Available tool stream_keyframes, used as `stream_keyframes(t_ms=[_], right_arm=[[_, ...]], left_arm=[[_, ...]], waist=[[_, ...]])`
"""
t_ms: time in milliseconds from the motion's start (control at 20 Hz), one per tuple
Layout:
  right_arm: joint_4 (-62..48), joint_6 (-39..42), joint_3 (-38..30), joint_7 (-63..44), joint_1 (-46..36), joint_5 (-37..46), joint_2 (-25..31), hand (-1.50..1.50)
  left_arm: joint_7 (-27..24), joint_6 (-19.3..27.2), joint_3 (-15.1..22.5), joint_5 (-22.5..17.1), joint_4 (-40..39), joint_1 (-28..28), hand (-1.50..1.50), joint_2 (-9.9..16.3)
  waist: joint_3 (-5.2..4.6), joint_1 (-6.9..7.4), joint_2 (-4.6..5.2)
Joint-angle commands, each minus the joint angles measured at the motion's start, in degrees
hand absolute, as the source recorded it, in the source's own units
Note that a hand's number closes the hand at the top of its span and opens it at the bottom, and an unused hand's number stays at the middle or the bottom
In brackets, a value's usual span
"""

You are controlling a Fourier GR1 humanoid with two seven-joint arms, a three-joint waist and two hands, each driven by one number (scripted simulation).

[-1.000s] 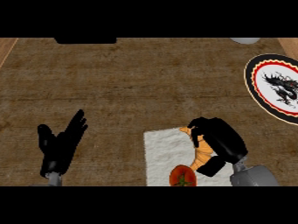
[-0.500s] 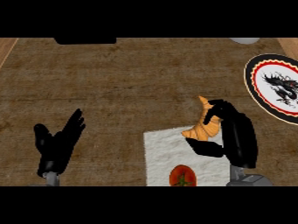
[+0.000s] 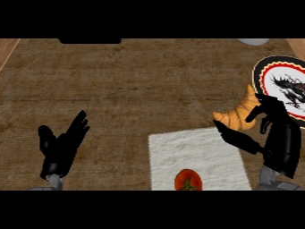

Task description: Pick the croissant from the placemat and place it in the plate

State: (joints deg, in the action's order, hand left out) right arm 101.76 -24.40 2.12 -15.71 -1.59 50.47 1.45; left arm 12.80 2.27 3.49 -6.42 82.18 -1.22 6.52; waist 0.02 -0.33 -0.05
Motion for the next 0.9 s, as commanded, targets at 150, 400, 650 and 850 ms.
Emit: stream_keyframes(t_ms=[150,400,650,850], right_arm=[[-12.1,-4.7,-15.0,11.4,-6.4,-15.4,6.9,1.5],[-25.1,-7.6,-25.0,19.3,-12.8,-20.6,14.6,1.5],[-48.1,-10.7,-29.8,30.1,-24.8,-24.7,19.6,1.5],[-60.3,-7.2,-34.8,38.7,-29.7,-30.1,26.5,1.5]], left_arm=[[0.0,0.1,0.2,0.4,0.0,0.4,0.0,-1.0],[-0.8,-1.2,-0.1,-0.2,0.7,0.1,0.0,-0.5],[-2.2,-2.5,-2.1,-0.8,-4.3,2.6,0.0,0.2],[0.2,0.5,1.7,2.2,1.4,-0.6,0.0,-1.9]], waist=[[0.03,0.54,0.16],[0.06,0.8,0.32],[0.08,1.51,0.58],[0.13,1.86,0.5]])
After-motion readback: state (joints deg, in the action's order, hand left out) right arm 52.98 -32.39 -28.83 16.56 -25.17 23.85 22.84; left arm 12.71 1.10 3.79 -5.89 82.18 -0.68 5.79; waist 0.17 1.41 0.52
